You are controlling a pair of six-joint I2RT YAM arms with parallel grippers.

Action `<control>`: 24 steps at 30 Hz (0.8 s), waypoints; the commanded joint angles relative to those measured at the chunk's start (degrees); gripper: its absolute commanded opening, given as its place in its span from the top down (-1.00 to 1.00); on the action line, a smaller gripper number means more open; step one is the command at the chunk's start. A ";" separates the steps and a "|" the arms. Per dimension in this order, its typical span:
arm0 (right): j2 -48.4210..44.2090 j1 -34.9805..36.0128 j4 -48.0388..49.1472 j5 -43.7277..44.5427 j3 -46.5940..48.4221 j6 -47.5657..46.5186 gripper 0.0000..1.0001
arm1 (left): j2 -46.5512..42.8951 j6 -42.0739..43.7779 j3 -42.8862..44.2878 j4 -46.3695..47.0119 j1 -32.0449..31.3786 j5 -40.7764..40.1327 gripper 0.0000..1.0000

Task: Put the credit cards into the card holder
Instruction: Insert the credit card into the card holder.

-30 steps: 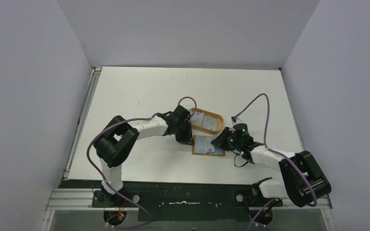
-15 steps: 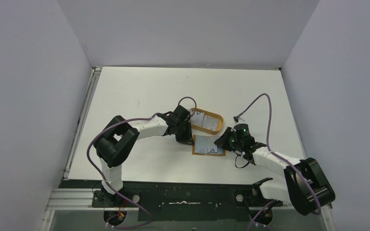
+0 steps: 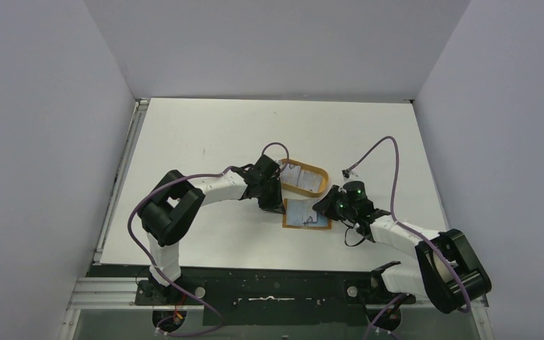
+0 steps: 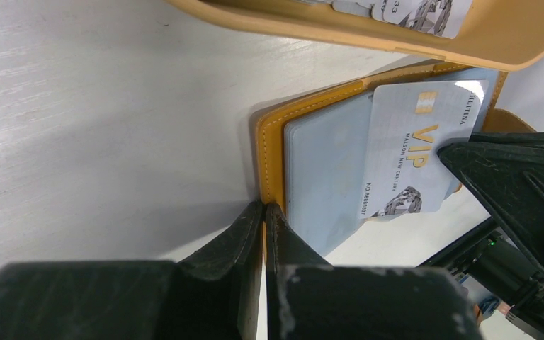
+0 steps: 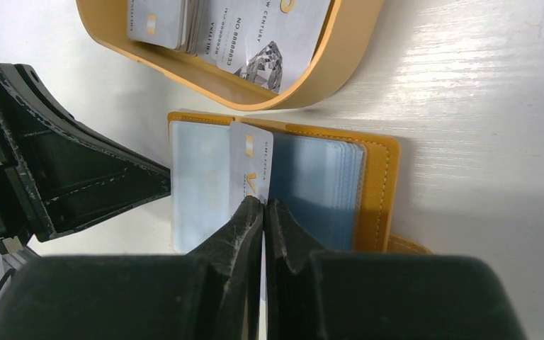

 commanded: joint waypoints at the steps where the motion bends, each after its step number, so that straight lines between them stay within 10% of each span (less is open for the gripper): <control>1: 2.12 1.11 1.63 0.54 -1.07 -0.55 1.00 | 2.37 0.84 0.30 -1.96 -0.18 -0.60 0.98; 24: 2.50 1.47 -5.34 -2.22 -0.52 -1.22 1.00 | 1.92 0.40 -0.23 -2.25 -0.01 -1.30 1.00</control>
